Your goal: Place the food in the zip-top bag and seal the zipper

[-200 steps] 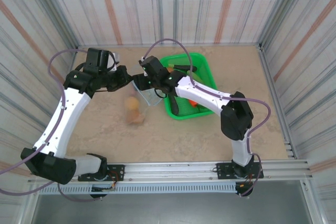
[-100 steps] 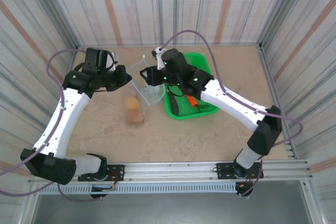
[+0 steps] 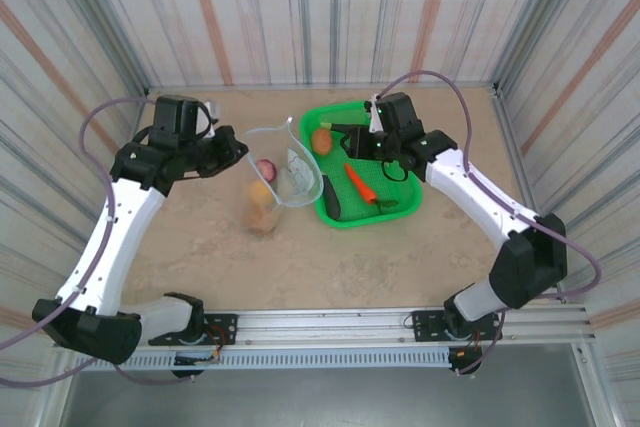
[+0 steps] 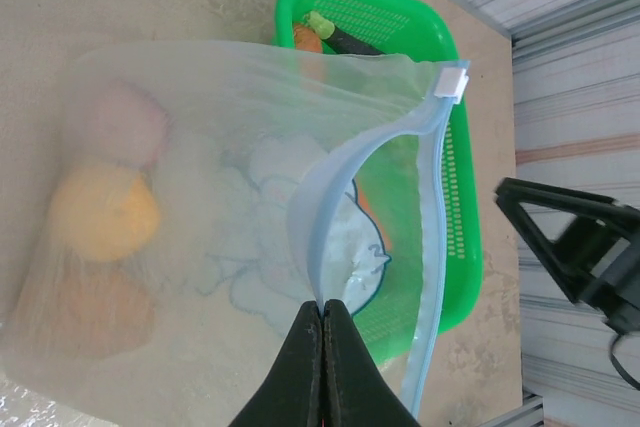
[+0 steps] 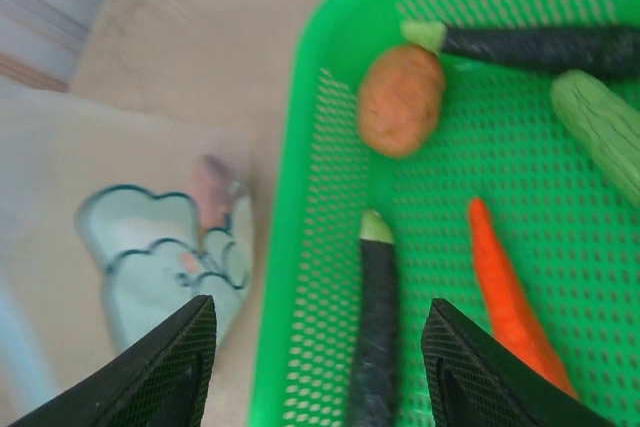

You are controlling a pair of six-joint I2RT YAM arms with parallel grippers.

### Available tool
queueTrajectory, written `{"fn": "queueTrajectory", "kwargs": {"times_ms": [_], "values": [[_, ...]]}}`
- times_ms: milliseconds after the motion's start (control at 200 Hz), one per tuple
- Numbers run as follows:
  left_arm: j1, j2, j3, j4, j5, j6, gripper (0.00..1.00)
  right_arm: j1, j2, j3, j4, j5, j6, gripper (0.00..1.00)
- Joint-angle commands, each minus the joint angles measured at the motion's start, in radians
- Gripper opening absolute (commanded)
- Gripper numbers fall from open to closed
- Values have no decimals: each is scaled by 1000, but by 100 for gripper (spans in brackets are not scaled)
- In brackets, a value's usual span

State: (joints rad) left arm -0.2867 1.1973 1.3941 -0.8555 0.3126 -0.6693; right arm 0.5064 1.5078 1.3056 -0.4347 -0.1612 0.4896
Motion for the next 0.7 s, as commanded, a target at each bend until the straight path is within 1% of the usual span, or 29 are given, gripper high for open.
{"fn": "queueTrajectory", "kwargs": {"times_ms": [0, 60, 140, 230, 301, 396, 481, 576, 696], "values": [[9, -30, -32, 34, -16, -27, 0, -35, 82, -1, -10, -66, 31, 59], [10, -27, -39, 36, -16, -29, 0, -46, 143, 29, -2, -84, 41, 60], [9, -18, -46, 39, -11, -38, 0, -52, 235, 91, 1, -101, 52, 65], [9, -13, -63, 52, -9, -57, 0, -58, 340, 165, 5, -101, 65, 67], [9, -7, -62, 50, -28, -64, 0, -60, 409, 211, 28, -112, 85, 69], [11, -2, -53, 43, -52, -65, 0, -60, 496, 280, 57, -127, 112, 78], [11, 8, -37, 43, -52, -63, 0, -63, 572, 343, 68, -133, 132, 82], [11, 27, -12, 25, -52, -53, 0, -61, 651, 427, 46, -124, 144, 83], [11, 36, -4, 22, -58, -51, 0, -65, 727, 480, 64, -145, 173, 86]]}}
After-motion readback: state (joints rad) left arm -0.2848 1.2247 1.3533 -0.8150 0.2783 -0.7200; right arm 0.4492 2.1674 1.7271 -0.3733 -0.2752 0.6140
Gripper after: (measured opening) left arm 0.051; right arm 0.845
